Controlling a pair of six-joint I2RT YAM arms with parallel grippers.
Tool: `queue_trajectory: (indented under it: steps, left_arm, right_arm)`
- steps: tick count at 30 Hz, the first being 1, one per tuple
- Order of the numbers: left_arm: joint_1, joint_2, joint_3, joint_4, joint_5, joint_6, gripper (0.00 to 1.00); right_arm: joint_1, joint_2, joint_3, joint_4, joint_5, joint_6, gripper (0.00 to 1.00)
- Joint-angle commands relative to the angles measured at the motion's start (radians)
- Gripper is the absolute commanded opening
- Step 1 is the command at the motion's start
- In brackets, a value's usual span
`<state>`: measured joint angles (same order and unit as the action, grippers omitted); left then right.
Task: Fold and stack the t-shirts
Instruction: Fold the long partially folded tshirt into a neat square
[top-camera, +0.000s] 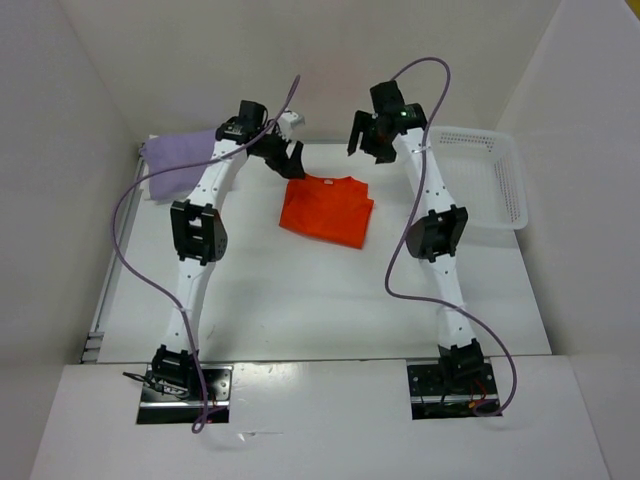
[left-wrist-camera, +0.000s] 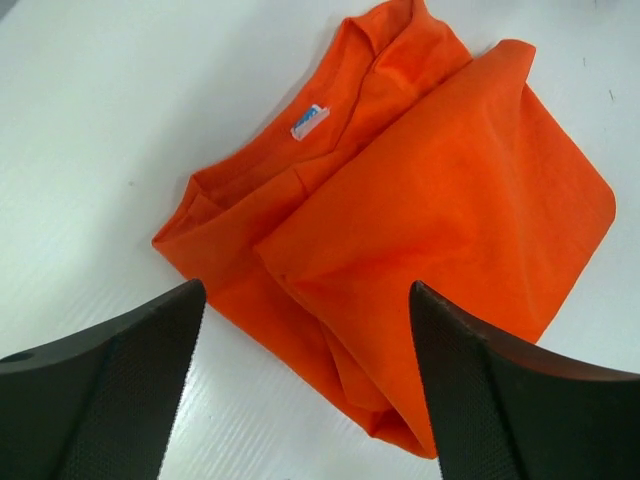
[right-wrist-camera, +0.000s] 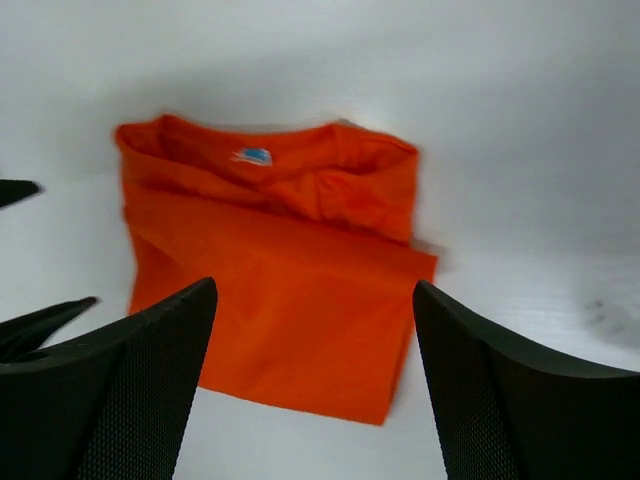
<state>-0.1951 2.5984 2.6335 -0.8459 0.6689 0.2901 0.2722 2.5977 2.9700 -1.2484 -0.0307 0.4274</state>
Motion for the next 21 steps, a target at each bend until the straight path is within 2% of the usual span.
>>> queue_trajectory:
  steps: [1, 4, 6, 7, 8, 9, 10, 11, 12, 13, 14, 15, 17, 18, 21]
  left_arm:
    - [0.014, -0.01, 0.062, -0.028, -0.003, 0.015, 0.92]
    - [0.023, -0.107, 0.011, -0.028, -0.003, -0.02, 0.96]
    - [0.023, -0.187, -0.131, 0.025, -0.003, -0.046, 0.99]
    - [0.023, -0.296, -0.211, 0.062, 0.01, -0.077, 1.0]
    - [0.023, -0.364, -0.391, 0.162, 0.024, -0.1, 1.0]
    - [0.023, -0.417, -0.441, 0.191, 0.059, -0.123, 1.0]
    - [0.023, -0.464, -0.463, 0.191, 0.102, -0.138, 1.0]
    - [0.023, -0.475, -0.484, 0.2, 0.13, -0.15, 1.0]
    - [0.023, -0.475, -0.506, 0.209, 0.118, -0.151, 1.0]
    - [0.011, -0.475, -0.558, 0.231, 0.065, -0.151, 1.0]
    - [0.002, -0.475, -0.581, 0.295, 0.007, -0.16, 1.0]
    - [0.002, -0.475, -0.593, 0.318, -0.055, -0.16, 1.0]
    - [-0.009, -0.448, -0.605, 0.389, -0.093, -0.123, 1.0]
    - [-0.021, -0.427, -0.606, 0.41, -0.129, -0.073, 1.0]
    - [-0.033, -0.341, -0.514, 0.377, -0.158, 0.016, 1.0]
  right_arm:
    - [0.039, -0.176, -0.112, -0.052, 0.15, -0.015, 0.84]
    - [0.103, -0.339, -0.277, -0.052, 0.25, -0.015, 0.84]
    - [0.208, -0.43, -0.433, -0.052, 0.403, 0.001, 0.87]
    - [0.246, -0.524, -0.494, -0.039, 0.448, 0.001, 0.88]
    - [0.306, -0.586, -0.575, 0.036, 0.483, -0.012, 0.92]
    - [0.32, -0.655, -0.796, 0.112, 0.465, -0.03, 0.92]
    - [0.32, -0.798, -0.912, 0.2, 0.421, -0.03, 0.93]
    - [0.279, -0.862, -1.031, 0.387, 0.363, -0.03, 0.93]
    - [0.248, -0.907, -1.228, 0.471, 0.251, 0.003, 0.93]
    - [0.224, -0.938, -1.296, 0.542, 0.22, 0.019, 0.93]
    - [0.208, -0.953, -1.343, 0.648, 0.21, 0.019, 0.93]
    - [0.208, -0.938, -1.379, 0.679, 0.224, 0.002, 0.93]
    - [0.197, -0.874, -1.364, 0.695, 0.224, -0.018, 0.93]
    - [0.174, -0.793, -1.332, 0.695, 0.209, -0.03, 0.93]
    - [0.15, -0.708, -1.321, 0.754, 0.187, -0.052, 0.93]
